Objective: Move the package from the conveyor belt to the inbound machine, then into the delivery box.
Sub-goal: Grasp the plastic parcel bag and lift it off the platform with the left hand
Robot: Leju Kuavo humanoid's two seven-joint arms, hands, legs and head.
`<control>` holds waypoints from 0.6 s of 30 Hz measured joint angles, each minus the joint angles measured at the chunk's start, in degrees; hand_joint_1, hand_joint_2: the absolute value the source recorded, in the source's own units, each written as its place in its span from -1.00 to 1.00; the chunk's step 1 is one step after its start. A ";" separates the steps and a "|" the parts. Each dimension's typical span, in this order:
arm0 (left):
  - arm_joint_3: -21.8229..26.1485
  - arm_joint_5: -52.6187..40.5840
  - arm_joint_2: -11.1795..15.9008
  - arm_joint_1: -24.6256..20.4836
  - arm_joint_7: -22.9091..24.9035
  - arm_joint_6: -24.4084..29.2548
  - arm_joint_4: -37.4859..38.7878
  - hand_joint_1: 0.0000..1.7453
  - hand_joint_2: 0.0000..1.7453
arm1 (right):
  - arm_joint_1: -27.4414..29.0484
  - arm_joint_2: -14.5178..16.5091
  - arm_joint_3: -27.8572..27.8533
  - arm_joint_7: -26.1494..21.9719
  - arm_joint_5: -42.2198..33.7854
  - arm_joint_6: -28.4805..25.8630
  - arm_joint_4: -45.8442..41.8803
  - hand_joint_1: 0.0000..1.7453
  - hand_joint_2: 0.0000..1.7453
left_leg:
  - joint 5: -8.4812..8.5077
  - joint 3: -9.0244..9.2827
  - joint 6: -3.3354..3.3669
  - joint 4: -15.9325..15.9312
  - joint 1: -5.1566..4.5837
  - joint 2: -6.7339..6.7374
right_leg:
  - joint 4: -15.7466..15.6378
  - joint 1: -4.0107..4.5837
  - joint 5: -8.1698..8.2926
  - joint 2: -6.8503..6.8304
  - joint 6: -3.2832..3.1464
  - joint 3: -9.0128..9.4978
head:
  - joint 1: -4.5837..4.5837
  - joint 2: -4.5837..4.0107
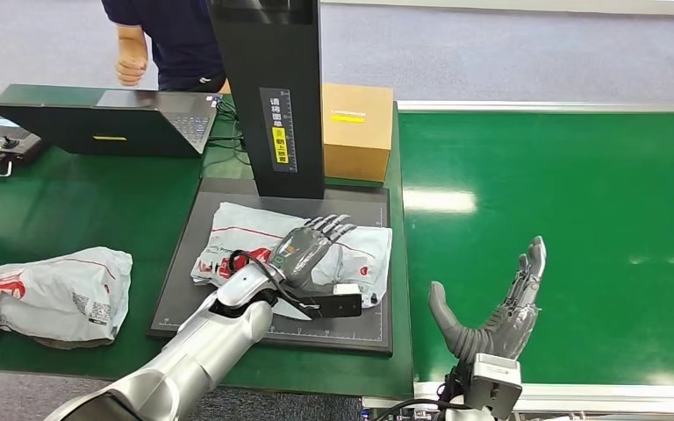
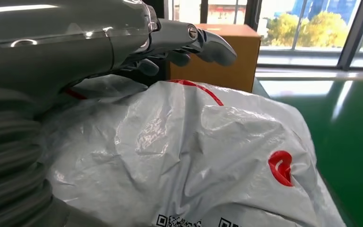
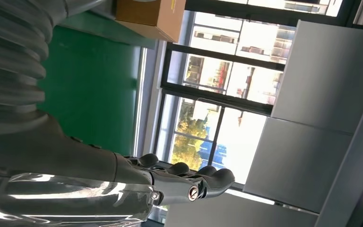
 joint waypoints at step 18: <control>-3.70 2.39 -3.57 -4.40 1.69 0.66 5.41 1.00 1.00 | 3.56 0.49 -2.57 0.00 1.16 0.00 -5.65 -1.00 1.00 | 0.01 0.10 0.01 0.00 -0.01 -0.02 | 0.00 -0.01 0.02 -0.02 0.02 0.14 | 0.00 0.00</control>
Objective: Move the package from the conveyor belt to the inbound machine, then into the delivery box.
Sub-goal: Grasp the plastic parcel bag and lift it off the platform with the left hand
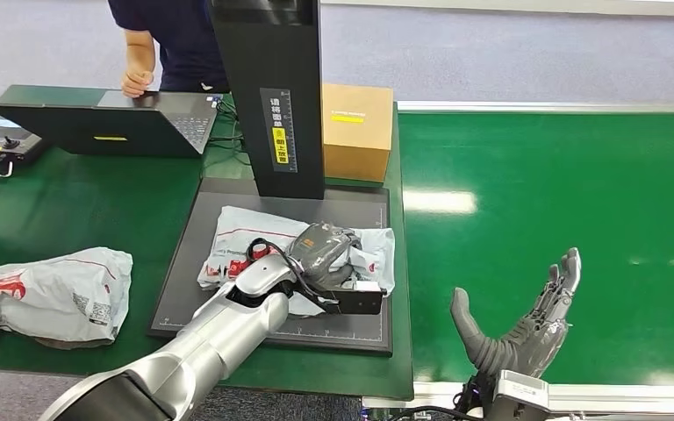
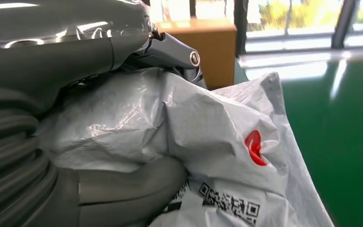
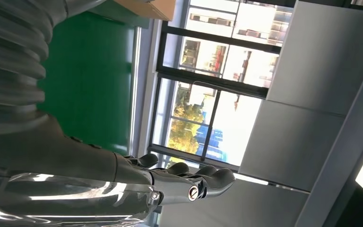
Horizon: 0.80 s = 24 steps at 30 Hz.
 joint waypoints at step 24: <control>14.58 -1.28 12.18 11.38 11.00 27.40 -29.22 1.00 1.00 | -0.43 0.28 6.09 0.00 -0.65 0.02 2.49 -1.00 1.00 | 0.04 -0.13 -0.07 -0.06 0.03 0.03 | 0.11 0.02 -0.02 0.04 -0.04 -0.16 | 0.01 0.00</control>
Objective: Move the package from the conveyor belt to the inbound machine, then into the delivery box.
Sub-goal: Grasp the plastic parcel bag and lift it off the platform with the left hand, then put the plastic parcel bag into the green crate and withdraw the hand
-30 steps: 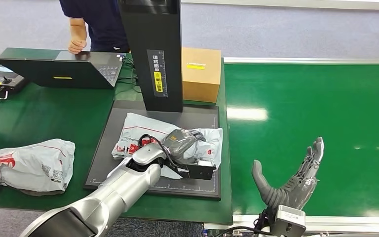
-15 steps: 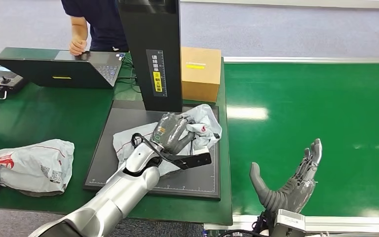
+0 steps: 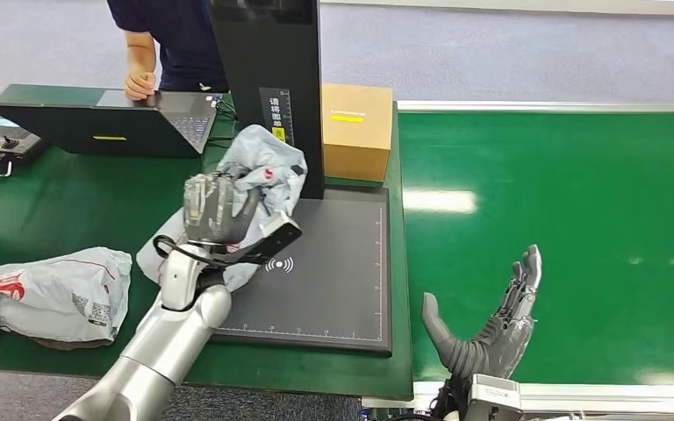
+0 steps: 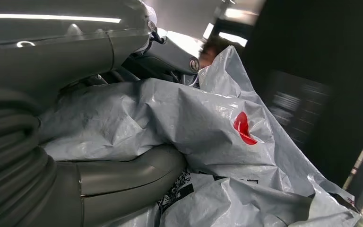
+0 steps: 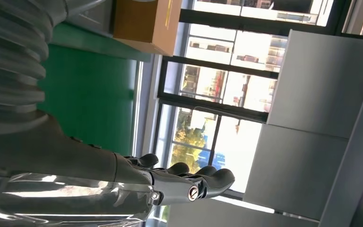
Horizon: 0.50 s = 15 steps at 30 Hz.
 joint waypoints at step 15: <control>25.17 -1.32 12.58 -7.82 -0.60 2.16 7.13 1.00 1.00 | -0.75 0.00 4.04 0.00 -0.88 0.00 2.74 -1.00 1.00 | 0.10 -0.05 -0.15 0.01 0.04 0.06 | 0.10 0.04 0.00 0.04 -0.14 -0.16 | -0.01 0.00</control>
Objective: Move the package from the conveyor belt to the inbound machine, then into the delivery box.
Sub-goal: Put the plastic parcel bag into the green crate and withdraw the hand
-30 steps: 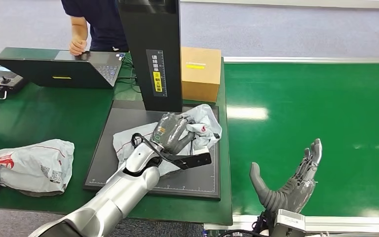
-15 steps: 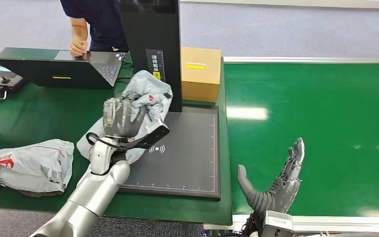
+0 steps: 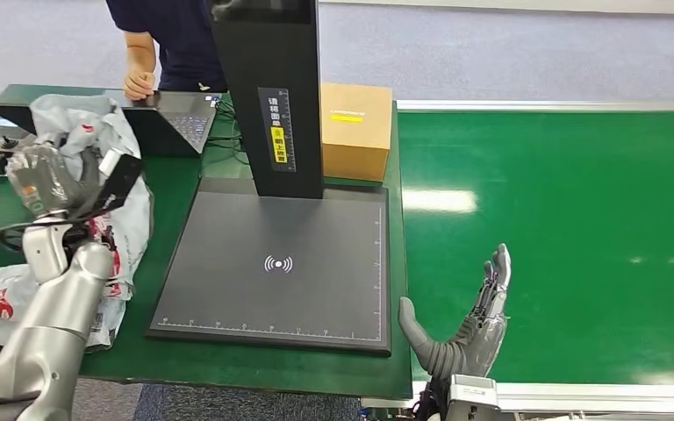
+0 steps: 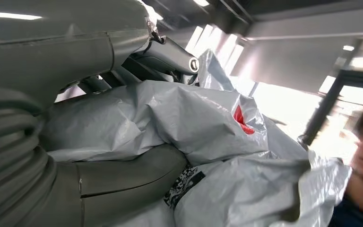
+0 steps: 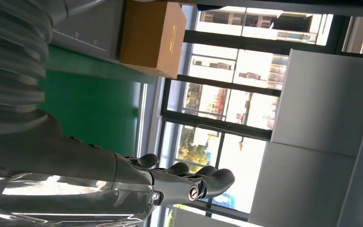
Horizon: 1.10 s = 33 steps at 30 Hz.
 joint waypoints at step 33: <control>19.32 15.78 -5.43 -5.81 -19.22 -5.97 14.68 -1.00 1.00 | -0.19 -0.02 1.44 0.00 1.08 0.00 1.65 -1.00 1.00 | 0.01 -0.05 -0.02 0.03 -0.02 -0.02 | -0.02 -0.01 0.01 -0.01 -0.01 -0.04 | 0.00 0.00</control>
